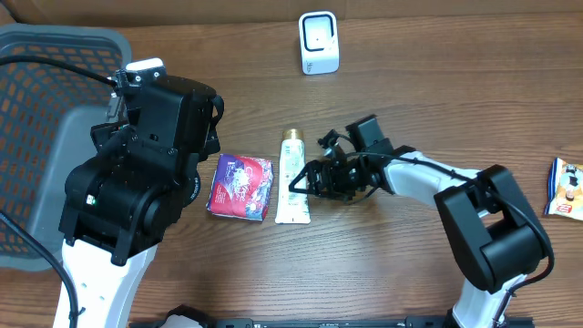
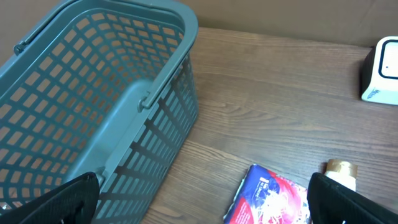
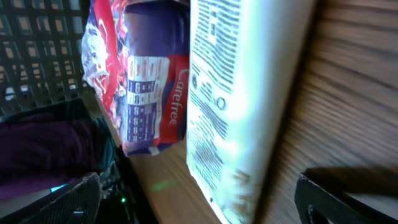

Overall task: Scan the item barcode
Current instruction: 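Move the right gripper over the white tube at center, then grasp the white tube's bottom end with the right gripper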

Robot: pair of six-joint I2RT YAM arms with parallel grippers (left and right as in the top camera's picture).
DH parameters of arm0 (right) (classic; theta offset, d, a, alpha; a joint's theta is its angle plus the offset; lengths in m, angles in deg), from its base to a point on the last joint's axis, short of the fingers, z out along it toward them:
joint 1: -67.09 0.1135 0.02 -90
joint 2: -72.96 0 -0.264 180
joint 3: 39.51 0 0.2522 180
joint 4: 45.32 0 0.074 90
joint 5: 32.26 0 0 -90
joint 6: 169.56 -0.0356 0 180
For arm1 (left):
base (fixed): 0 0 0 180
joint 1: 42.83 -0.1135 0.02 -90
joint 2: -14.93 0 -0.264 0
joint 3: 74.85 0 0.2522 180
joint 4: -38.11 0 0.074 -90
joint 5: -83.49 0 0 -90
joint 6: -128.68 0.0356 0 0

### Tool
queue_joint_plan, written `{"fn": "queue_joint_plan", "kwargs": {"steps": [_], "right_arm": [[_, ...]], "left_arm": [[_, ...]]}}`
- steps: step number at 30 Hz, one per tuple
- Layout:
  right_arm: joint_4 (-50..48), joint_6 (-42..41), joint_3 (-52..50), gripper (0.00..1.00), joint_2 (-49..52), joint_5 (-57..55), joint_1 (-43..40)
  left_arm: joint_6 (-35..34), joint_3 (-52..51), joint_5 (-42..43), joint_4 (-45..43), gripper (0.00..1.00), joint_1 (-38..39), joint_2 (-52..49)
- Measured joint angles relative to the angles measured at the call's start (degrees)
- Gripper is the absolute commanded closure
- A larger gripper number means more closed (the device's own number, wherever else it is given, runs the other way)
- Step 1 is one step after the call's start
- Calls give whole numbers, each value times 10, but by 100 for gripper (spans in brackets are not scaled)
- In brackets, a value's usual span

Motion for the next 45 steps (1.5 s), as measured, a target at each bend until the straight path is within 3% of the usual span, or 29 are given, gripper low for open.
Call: {"fn": "queue_joint_plan", "kwargs": {"steps": [7, 16, 26, 37, 45], "right_arm": [[-68, -72, 3, 2, 25, -2, 30], [-134, -185, 15, 51, 75, 2, 29], [-141, -244, 16, 95, 79, -52, 32], [-158, -228, 17, 96, 79, -45, 32], [-116, -130, 12, 96, 66, -7, 21]], "left_arm": [[0, 0, 0, -3, 0, 0, 0], [0, 0, 0, -3, 1, 0, 0], [0, 0, 0, 9, 0, 0, 0], [0, 0, 0, 29, 0, 0, 0], [0, 0, 0, 29, 0, 0, 0]]}}
